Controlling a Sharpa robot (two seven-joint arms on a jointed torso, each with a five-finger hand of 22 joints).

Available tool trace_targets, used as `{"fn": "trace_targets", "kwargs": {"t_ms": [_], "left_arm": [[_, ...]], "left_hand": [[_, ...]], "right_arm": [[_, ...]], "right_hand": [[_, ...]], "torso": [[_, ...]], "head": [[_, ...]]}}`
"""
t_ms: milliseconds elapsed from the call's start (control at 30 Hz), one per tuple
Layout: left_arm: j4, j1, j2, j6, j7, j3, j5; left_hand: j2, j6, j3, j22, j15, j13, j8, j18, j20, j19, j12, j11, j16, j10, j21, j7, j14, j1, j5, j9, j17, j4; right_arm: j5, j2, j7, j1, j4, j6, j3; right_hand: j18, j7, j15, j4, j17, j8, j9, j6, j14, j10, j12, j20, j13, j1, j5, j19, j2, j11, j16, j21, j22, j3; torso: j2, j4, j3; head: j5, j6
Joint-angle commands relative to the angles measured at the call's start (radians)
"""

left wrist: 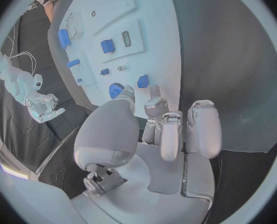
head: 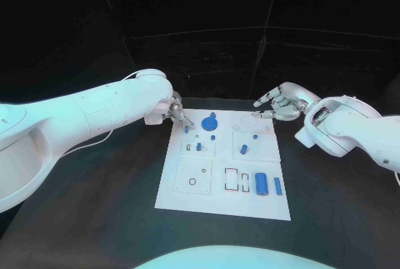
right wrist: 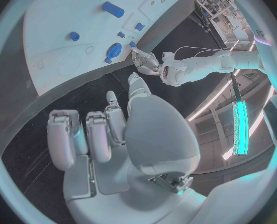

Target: Assemble the parts on the task board

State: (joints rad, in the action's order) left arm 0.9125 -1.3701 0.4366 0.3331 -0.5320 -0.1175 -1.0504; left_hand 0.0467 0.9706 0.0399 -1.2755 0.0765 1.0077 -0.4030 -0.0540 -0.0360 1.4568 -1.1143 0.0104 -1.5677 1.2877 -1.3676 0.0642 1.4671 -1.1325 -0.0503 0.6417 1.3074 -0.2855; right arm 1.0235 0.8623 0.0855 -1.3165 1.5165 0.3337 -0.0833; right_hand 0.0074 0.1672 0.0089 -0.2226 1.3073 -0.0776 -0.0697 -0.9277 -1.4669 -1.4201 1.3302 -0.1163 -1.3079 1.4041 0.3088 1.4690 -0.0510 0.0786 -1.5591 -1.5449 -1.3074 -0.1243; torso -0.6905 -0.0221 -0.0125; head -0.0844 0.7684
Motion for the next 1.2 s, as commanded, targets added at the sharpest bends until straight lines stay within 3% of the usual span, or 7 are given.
{"fn": "trace_targets", "kwargs": {"t_ms": [33, 933, 1200], "left_arm": [[-0.006, 0.001, -0.004, 0.022, 0.002, -0.001, -0.010], [0.000, 0.005, -0.011, -0.001, 0.011, -0.004, 0.019], [-0.001, 0.006, -0.012, 0.012, 0.017, -0.004, 0.024]], "left_hand": [[-0.009, 0.008, 0.008, -0.001, -0.004, 0.001, 0.005, -0.010, 0.000, 0.004, -0.007, 0.000, -0.003, 0.005, -0.004, -0.002, 0.104, -0.003, 0.002, -0.002, 0.263, 0.001], [-0.053, 0.026, 0.006, -0.005, -0.002, -0.003, 0.020, -0.009, 0.002, 0.005, -0.005, 0.002, -0.003, 0.006, -0.005, -0.003, 0.104, -0.068, 0.002, -0.027, 0.263, 0.023], [-0.082, 0.034, -0.014, -0.008, -0.001, -0.005, 0.026, -0.009, 0.002, 0.005, -0.004, 0.003, -0.003, 0.008, -0.005, -0.005, 0.104, -0.115, 0.002, -0.037, 0.263, 0.049]], "right_arm": [[0.002, -0.001, -0.009, -0.002, 0.001, 0.002, 0.001], [0.002, -0.005, -0.009, -0.002, -0.002, 0.001, 0.001], [0.002, -0.006, -0.007, -0.002, -0.003, -0.002, 0.001]], "right_hand": [[0.005, -0.001, -0.005, 0.000, 0.245, 0.000, 0.000, 0.009, -0.098, 0.005, -0.005, 0.005, -0.066, 0.005, 0.004, 0.074, 0.003, 0.000, 0.002, 0.004, -0.219, -0.005], [0.004, -0.001, -0.005, 0.000, 0.245, -0.001, 0.000, 0.008, -0.098, 0.005, -0.005, 0.005, -0.066, 0.007, 0.006, 0.074, 0.005, 0.000, 0.002, 0.003, -0.220, -0.005], [0.004, -0.001, -0.005, 0.000, 0.245, -0.001, 0.000, 0.008, -0.098, 0.005, -0.005, 0.005, -0.066, 0.007, 0.006, 0.074, 0.005, 0.000, 0.002, 0.003, -0.220, -0.005]], "torso": [[0.001, -0.0004, -0.0002], [0.001, -0.0011, -0.0007], [0.000, -0.0005, 0.0000]], "head": [[0.000, -0.001], [-0.001, 0.002], [-0.002, 0.005]]}}
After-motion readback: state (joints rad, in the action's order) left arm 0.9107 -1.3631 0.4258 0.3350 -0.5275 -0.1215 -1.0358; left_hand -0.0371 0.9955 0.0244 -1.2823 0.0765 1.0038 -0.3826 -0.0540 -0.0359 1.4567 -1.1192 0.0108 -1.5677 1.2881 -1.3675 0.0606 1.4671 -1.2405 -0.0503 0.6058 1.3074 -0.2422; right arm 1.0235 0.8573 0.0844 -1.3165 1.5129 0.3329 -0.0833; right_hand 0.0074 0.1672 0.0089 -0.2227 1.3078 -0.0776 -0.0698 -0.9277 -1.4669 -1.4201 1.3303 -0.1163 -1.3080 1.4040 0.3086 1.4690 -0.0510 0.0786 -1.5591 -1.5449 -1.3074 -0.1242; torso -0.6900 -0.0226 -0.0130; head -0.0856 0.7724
